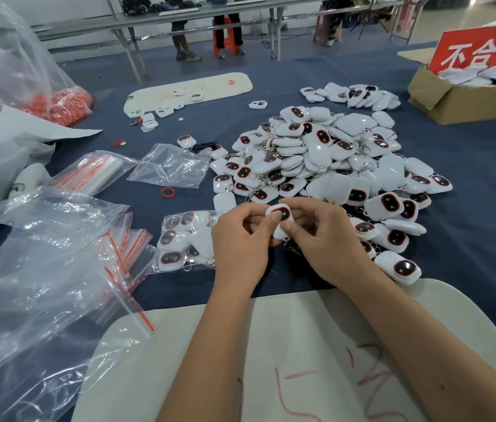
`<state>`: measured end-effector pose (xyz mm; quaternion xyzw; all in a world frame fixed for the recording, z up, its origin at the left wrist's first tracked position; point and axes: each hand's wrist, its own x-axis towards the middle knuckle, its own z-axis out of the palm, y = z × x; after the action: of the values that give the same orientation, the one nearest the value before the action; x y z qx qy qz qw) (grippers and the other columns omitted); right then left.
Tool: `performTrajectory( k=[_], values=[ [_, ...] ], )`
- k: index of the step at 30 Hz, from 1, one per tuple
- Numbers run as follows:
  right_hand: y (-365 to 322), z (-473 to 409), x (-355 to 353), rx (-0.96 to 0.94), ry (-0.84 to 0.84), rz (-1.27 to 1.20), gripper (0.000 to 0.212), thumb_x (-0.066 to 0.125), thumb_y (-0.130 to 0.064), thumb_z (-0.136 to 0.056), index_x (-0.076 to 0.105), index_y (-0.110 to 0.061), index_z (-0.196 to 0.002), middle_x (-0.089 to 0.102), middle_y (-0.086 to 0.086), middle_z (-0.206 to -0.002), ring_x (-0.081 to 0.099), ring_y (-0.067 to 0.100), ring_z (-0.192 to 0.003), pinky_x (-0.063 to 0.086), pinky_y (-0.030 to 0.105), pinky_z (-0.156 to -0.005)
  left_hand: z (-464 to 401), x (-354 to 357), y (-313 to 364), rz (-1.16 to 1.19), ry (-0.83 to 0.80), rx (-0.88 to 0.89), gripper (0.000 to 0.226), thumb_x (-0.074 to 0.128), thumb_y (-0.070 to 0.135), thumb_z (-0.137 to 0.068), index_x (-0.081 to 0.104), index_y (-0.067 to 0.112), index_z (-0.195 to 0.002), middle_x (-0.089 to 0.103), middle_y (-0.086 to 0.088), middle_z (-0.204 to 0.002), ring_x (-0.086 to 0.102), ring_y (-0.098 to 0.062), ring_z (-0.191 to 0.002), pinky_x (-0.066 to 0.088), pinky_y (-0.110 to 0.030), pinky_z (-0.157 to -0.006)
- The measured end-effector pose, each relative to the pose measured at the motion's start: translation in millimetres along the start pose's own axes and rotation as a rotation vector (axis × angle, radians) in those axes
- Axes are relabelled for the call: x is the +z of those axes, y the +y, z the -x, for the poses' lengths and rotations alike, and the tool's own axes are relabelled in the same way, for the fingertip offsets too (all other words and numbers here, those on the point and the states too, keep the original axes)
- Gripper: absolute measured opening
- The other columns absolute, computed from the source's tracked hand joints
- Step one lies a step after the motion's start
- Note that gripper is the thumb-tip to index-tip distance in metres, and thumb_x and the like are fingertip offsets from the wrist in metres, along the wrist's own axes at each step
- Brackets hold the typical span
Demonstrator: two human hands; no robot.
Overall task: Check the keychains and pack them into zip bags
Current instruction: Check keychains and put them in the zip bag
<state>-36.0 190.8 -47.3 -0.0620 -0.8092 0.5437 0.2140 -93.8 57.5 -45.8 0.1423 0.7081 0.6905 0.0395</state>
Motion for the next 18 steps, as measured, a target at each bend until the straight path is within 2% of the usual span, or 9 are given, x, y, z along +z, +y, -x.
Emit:
performTrajectory(
  k=[5, 10, 14, 16, 18],
  values=[
    [-1.9, 0.6, 0.6, 0.000, 0.018, -0.023, 0.028, 0.071, 0.001, -0.094, 0.075, -0.017, -0.114, 0.079, -0.004, -0.098, 0.073, 0.015, -0.088, 0.061, 0.035, -0.087, 0.4, -0.5, 0.8, -0.014, 0.008, 0.005, 0.002, 0.078, 0.012, -0.091, 0.078, 0.013, -0.092, 0.074, -0.001, -0.076, 0.067, -0.009, -0.067, 0.059, -0.024, -0.060],
    [0.0, -0.1, 0.8, -0.001, -0.004, -0.049, 0.028, 0.068, 0.003, -0.095, 0.075, -0.015, -0.115, 0.079, -0.003, -0.098, 0.073, 0.016, -0.089, 0.060, 0.033, -0.086, 1.4, -0.6, 1.6, -0.050, 0.014, 0.019, 0.009, 0.079, 0.015, -0.091, 0.076, 0.023, -0.087, 0.074, 0.004, -0.076, 0.067, -0.010, -0.068, 0.062, -0.029, -0.061],
    [2.1, -0.6, 0.7, 0.014, -0.017, -0.093, 0.030, 0.068, 0.002, -0.095, 0.074, -0.021, -0.113, 0.079, -0.004, -0.097, 0.072, 0.015, -0.089, 0.058, 0.027, -0.083, 2.0, 0.1, 3.1, -0.089, 0.030, 0.039, 0.007, 0.079, 0.018, -0.090, 0.077, 0.024, -0.088, 0.074, 0.006, -0.076, 0.068, -0.011, -0.068, 0.062, -0.030, -0.062],
    [3.1, -0.5, 2.7, 0.004, 0.017, -0.098, 0.030, 0.068, 0.003, -0.094, 0.074, -0.021, -0.111, 0.079, -0.005, -0.095, 0.073, 0.014, -0.088, 0.057, 0.024, -0.082, 3.4, 2.2, 5.1, -0.151, 0.040, 0.083, 0.002, 0.078, 0.019, -0.091, 0.077, 0.022, -0.091, 0.073, 0.006, -0.076, 0.067, -0.009, -0.068, 0.059, -0.028, -0.064],
    [4.6, -0.8, 4.0, -0.012, 0.103, -0.118, 0.028, 0.070, 0.001, -0.095, 0.074, -0.021, -0.111, 0.079, -0.007, -0.095, 0.074, 0.012, -0.089, 0.057, 0.024, -0.083, 5.5, 4.2, 7.6, -0.310, 0.105, 0.170, 0.005, 0.075, 0.022, -0.094, 0.076, 0.017, -0.096, 0.073, 0.005, -0.084, 0.065, -0.012, -0.075, 0.055, -0.031, -0.073]
  ],
)
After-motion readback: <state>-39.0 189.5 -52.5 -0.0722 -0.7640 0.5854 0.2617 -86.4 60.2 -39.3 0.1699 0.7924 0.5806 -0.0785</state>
